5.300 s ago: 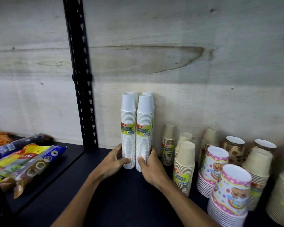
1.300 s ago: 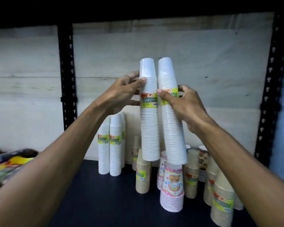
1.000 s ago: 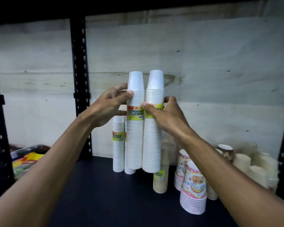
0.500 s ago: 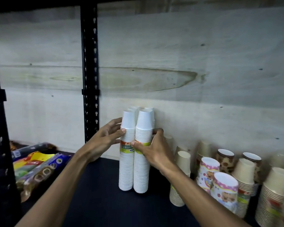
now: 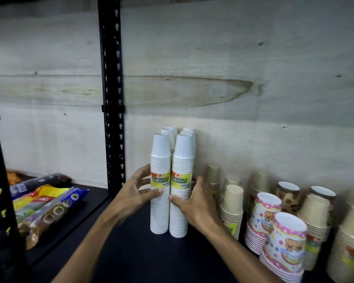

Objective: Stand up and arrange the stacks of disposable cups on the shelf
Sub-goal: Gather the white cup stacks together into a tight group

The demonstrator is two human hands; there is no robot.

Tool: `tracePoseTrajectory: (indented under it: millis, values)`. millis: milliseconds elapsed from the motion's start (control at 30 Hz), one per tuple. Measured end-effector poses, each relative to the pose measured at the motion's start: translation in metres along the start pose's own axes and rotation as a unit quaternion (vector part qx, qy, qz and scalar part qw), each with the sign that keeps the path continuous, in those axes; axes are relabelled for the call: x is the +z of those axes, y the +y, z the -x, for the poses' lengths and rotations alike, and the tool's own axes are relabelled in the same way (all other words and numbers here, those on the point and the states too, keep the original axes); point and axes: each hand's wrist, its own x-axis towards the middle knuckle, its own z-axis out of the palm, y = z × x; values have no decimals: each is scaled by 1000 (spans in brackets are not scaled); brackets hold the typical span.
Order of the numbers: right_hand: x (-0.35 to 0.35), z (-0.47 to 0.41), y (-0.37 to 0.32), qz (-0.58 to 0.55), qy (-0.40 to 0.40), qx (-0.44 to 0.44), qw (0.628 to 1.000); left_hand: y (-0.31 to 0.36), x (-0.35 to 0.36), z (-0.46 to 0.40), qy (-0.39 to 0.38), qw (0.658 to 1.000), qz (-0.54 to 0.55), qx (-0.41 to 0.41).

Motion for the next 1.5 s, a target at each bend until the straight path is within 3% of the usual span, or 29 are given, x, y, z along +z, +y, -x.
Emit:
tracePoseTrajectory:
  millis: [133, 300, 533, 833, 1500]
  values:
    - [10, 14, 24, 9, -53, 31, 998, -34, 11, 19, 3, 998, -11, -57]
    - [15, 22, 48, -22, -106, 43, 993, -52, 13, 25, 25, 997, -35, -58]
    - [23, 32, 61, -108, -89, 27, 990, -57, 17, 26, 38, 998, -26, -47]
    - [32, 35, 63, -69, -122, -5, 990, -59, 22, 26, -81, 991, -86, -62]
    - [42, 34, 64, -51, -130, 10, 990, -61, 27, 27, -77, 991, -82, -76]
